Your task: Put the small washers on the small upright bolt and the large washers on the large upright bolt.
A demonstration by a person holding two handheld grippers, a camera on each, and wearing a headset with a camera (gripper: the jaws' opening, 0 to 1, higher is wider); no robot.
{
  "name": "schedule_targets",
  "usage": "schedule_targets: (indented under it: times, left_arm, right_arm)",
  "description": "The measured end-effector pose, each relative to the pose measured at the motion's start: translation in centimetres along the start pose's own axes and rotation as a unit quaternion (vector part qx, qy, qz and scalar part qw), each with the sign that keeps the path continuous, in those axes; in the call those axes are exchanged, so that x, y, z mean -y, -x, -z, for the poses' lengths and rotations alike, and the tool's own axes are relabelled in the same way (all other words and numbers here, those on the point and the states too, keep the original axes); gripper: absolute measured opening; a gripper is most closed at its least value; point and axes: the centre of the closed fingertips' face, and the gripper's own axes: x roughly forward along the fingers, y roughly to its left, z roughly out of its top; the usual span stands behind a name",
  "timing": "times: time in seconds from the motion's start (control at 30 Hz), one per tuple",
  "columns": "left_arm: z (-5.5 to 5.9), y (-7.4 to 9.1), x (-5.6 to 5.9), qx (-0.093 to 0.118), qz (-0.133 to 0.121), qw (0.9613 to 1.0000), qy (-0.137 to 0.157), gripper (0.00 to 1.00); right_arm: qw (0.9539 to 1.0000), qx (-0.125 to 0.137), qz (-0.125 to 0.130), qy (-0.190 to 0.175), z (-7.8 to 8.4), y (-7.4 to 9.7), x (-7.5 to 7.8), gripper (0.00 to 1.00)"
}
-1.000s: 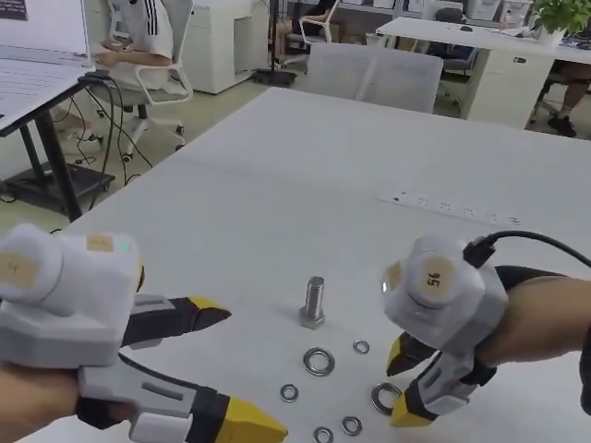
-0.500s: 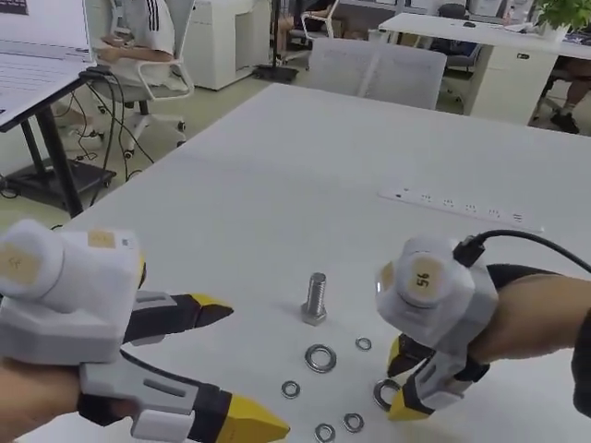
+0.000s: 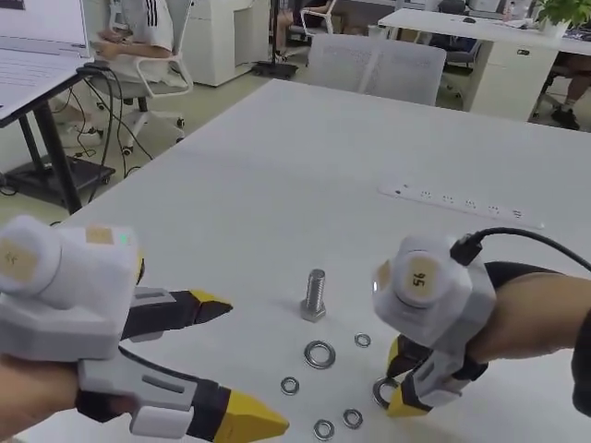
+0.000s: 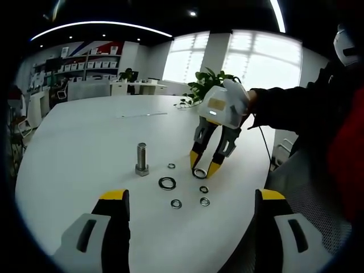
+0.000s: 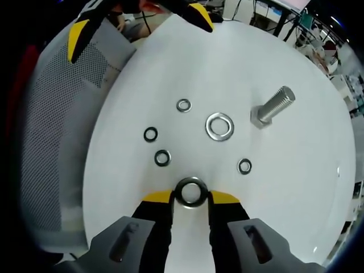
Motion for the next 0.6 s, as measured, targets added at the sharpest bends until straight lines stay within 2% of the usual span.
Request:
schedule_targets:
  times: [0.23, 0.6]
  left_arm:
    - [-0.1, 0.0, 0.0, 0.001, 0.0, 1.0, 0.0, 0.91]
    - [-0.2, 0.0, -0.1, 0.004, 0.0, 1.0, -0.002, 0.91]
  right_arm:
    - [1.0, -0.004, 0.005, 0.0, 0.1, 0.2, 0.3, 0.24]
    - [1.0, -0.001, 0.009, 0.003, -0.5, 1.9, 0.8, 0.24]
